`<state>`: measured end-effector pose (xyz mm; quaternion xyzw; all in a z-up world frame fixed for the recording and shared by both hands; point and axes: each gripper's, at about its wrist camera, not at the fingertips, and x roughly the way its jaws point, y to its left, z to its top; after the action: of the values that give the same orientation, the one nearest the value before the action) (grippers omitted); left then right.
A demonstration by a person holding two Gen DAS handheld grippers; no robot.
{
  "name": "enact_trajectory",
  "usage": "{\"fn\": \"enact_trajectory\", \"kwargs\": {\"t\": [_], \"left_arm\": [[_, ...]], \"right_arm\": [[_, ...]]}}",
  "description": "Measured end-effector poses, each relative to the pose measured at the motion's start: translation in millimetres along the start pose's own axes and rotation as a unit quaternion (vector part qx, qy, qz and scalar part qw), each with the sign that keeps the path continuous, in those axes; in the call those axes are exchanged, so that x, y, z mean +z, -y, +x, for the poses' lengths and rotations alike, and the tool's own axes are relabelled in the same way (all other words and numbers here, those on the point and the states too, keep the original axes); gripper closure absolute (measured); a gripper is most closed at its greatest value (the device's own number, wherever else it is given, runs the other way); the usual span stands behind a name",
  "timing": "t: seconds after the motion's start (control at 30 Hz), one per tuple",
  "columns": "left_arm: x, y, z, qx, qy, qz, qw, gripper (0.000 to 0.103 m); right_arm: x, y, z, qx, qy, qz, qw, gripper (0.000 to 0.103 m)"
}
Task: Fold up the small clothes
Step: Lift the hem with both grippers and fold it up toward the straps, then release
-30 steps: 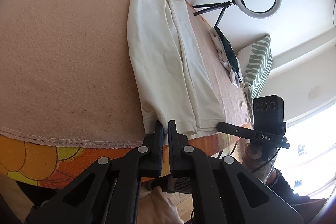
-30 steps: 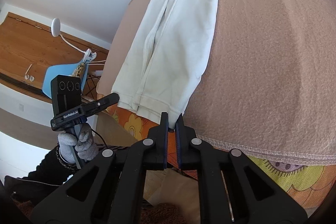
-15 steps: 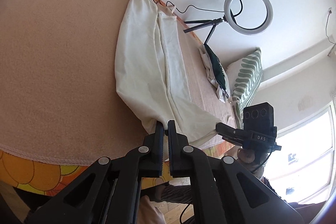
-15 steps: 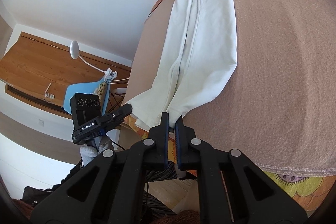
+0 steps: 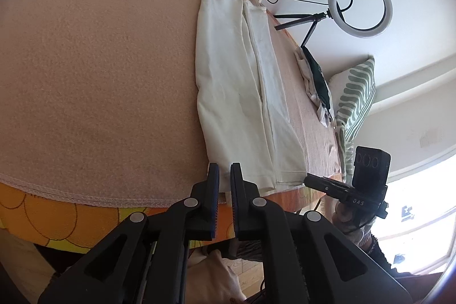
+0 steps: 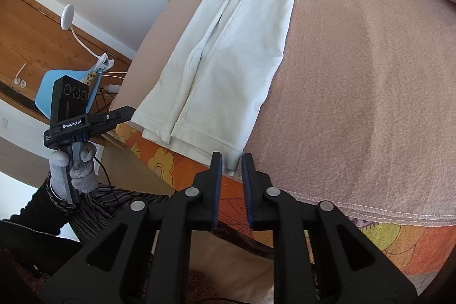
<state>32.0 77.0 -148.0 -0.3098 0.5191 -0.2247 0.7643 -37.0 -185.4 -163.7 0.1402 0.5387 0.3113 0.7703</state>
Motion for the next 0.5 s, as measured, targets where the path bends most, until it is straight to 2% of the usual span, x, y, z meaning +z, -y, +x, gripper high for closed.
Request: {"fn": "enact_trajectory", "kwargs": {"t": [0.03,0.1,0.17,0.2,0.23,0.33,0.5], "left_arm": [[1.9,1.8,1.9,0.002,-0.006,-0.001,1.0,0.097],[4.4,4.8,0.7,-0.002,-0.003,0.001,1.0,0.096],[5.9,4.1,5.3,-0.009,-0.015,0.0,0.9999,0.087],[6.5,2.0,10.0,-0.012,-0.028,-0.004,0.9995,0.077],[6.5,-0.4,13.5,-0.014,-0.033,-0.012,0.9993,0.075],[4.7,-6.4,22.2,-0.025,-0.04,-0.03,0.9984,0.075],[-1.9,-1.6,30.1,-0.044,-0.046,-0.019,0.9978,0.077]], "right_arm": [[1.5,1.7,-2.8,0.004,0.005,0.006,1.0,0.065],[3.9,7.4,-7.7,0.012,0.014,0.019,1.0,0.063],[5.5,16.1,-8.2,0.025,0.014,0.037,0.999,0.063],[6.7,20.3,-6.0,0.029,0.011,0.046,0.998,0.063],[7.6,23.6,-3.4,0.03,0.01,0.055,0.998,0.063],[10.7,28.4,0.3,0.057,0.01,0.075,0.996,0.063],[9.5,23.2,5.1,0.091,0.003,0.086,0.992,0.063]]}}
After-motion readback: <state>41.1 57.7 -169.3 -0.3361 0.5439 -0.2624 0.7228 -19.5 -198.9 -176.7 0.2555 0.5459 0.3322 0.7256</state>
